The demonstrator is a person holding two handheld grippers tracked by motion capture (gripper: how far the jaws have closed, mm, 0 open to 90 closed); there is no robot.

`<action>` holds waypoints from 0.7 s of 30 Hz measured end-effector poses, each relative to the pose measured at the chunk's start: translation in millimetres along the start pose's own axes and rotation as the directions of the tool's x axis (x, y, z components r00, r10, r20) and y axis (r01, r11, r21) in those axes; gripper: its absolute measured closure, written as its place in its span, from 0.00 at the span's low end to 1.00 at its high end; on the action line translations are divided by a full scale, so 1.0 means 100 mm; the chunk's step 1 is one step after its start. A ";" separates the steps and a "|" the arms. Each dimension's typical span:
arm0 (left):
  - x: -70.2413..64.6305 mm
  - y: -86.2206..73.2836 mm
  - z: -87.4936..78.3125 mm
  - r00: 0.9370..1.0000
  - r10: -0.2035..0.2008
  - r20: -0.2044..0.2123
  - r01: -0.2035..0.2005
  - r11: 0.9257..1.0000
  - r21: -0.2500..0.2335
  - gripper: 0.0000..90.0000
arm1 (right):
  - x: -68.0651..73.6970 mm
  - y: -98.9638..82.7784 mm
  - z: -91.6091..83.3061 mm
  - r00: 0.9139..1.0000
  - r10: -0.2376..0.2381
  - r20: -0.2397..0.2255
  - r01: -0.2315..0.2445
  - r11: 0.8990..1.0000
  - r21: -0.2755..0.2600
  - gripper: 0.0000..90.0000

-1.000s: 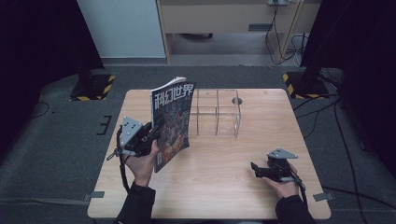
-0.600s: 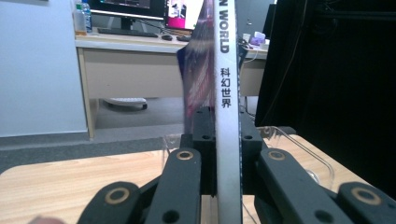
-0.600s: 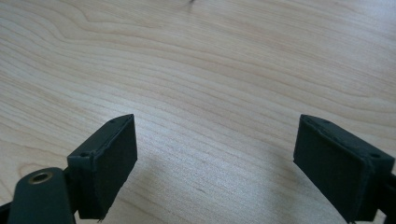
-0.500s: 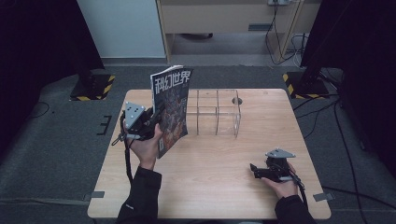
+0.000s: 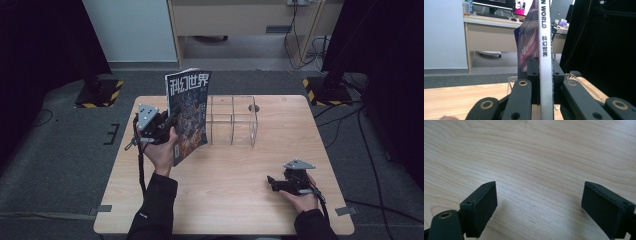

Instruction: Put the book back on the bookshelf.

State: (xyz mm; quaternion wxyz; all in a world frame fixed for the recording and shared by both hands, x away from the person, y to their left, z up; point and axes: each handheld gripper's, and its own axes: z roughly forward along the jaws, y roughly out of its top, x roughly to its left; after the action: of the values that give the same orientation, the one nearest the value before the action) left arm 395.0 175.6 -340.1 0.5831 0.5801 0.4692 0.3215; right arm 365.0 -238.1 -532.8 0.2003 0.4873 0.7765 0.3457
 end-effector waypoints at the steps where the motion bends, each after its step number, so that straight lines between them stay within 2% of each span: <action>1: -0.01 0.01 0.01 1.000 -0.004 0.001 0.004 1.000 0.000 0.92 | 0.00 0.00 0.00 1.000 0.000 0.000 0.000 1.000 0.000 0.15; 13: -0.20 0.00 0.13 1.000 -0.001 0.011 0.001 1.000 0.013 0.92 | 0.00 0.00 -0.01 1.000 0.005 -0.003 -0.005 1.000 -0.001 0.16; 20: -0.32 -0.06 0.18 0.998 0.050 -0.022 -0.050 0.999 0.020 0.92 | -0.01 0.00 0.00 1.000 -0.001 -0.001 0.001 1.000 -0.004 0.17; 21: -0.33 -0.07 0.19 0.999 0.047 -0.023 -0.047 0.999 0.015 0.92 | -0.01 0.00 0.00 1.000 0.002 -0.003 -0.002 1.000 -0.001 0.18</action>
State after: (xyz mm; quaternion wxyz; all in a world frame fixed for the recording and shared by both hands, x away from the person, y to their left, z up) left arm 399.9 137.1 -343.3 0.5656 0.5914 0.4645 0.3385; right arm 365.7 -238.7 -532.7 0.1991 0.4876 0.7761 0.3468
